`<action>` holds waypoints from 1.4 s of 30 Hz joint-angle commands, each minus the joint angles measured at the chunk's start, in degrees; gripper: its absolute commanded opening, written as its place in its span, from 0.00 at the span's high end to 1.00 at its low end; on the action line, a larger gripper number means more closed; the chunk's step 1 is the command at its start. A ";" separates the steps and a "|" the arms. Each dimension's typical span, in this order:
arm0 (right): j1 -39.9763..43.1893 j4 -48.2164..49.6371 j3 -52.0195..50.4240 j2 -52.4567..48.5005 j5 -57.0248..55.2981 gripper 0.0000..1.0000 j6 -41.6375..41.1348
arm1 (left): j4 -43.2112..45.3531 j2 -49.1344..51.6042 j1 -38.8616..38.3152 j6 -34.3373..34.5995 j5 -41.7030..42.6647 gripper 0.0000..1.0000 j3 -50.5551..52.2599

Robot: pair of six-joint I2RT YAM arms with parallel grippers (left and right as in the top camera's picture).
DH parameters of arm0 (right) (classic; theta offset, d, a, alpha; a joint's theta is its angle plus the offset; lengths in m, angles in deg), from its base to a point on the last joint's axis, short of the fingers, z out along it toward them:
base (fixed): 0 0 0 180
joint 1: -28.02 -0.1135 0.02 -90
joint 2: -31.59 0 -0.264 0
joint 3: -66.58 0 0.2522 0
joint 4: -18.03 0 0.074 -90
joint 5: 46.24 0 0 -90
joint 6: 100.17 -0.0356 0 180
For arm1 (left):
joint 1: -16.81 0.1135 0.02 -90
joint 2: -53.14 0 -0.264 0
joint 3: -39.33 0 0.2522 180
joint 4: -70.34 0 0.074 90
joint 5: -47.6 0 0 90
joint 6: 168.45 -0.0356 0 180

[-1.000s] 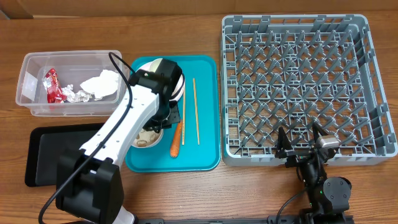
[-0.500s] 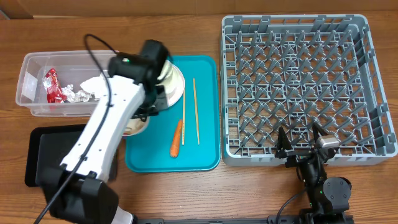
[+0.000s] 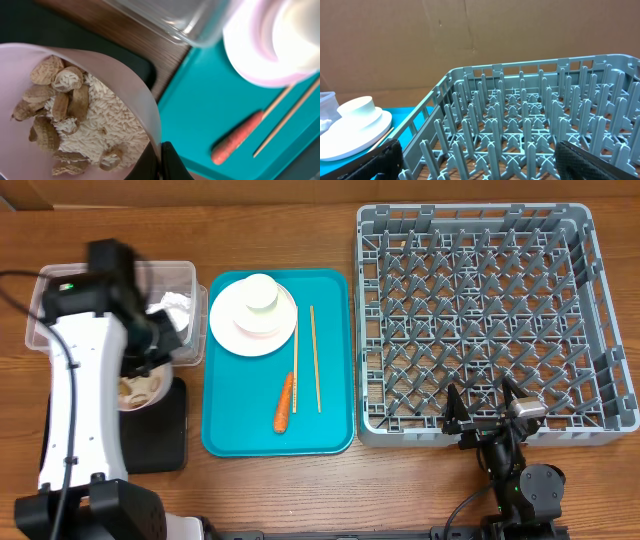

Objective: Sort waste into correct bins and load items into the dishwasher
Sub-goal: 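Carry the pink bowl left over the black tray with the left gripper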

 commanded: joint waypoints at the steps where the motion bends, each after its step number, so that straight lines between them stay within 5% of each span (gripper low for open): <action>1: 0.22 0.20 -0.59 0.50 -0.26 0.00 -0.09 | 0.83 -1.88 5.90 -1.73 3.98 0.96 -1.01; 22: 0.22 0.20 -0.59 0.50 -0.26 0.00 -0.09 | 14.78 -1.86 25.88 -8.24 12.72 0.96 10.23; 31: 0.22 0.20 -0.59 0.50 -0.26 0.00 -0.09 | 20.15 -1.86 30.86 -15.47 24.72 0.96 17.57; 42: 0.22 0.20 -0.59 0.50 -0.26 0.00 -0.09 | 21.33 -1.86 45.33 -27.23 51.30 0.96 22.64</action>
